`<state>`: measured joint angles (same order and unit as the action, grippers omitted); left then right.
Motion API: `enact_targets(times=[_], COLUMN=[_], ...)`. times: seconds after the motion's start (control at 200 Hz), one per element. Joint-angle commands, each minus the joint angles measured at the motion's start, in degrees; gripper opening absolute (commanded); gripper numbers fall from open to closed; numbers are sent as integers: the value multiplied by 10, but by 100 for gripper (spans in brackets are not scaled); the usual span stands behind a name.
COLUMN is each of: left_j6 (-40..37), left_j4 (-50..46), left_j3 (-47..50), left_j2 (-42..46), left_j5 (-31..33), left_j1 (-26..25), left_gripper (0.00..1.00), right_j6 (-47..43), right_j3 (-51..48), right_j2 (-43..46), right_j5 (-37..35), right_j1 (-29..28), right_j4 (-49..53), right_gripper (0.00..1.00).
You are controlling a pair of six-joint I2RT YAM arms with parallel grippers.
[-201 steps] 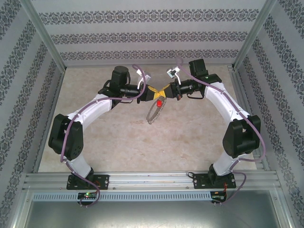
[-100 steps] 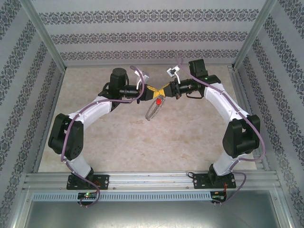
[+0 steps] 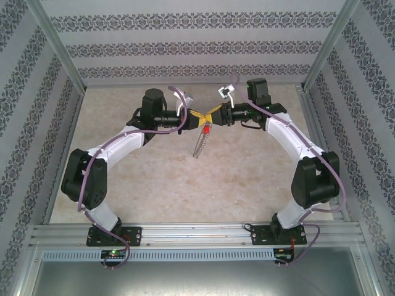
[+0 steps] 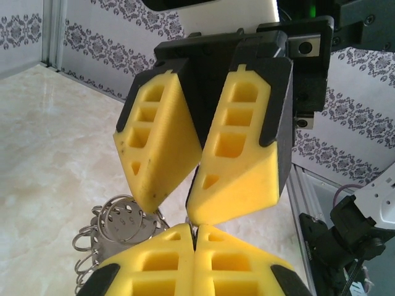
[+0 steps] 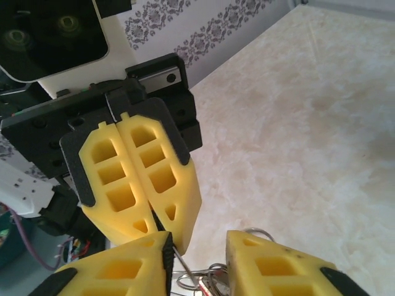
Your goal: Put the keys on the keyring
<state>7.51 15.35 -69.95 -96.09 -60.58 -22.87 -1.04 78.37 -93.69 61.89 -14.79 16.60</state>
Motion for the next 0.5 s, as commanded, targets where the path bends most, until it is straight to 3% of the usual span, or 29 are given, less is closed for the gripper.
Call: enact_targets(times=[0.0,0.26,0.495], left_j6=[-25,-26,-23], left_j4=[-10,-7,15], left_j3=[4,3,9], left_j2=[28,24,26], left_j5=[-6,1,12], left_j1=[-15,-14,-15], left_gripper=[0,0,0], right_j6=[51,125,151], right_j3=[-10,-56,-70], right_j2=[38,82,99], right_j5=[-26,-92,-116], right_j1=[-4,10,24], right_j4=[-93,-178,-191], right_gripper=[33,35,45])
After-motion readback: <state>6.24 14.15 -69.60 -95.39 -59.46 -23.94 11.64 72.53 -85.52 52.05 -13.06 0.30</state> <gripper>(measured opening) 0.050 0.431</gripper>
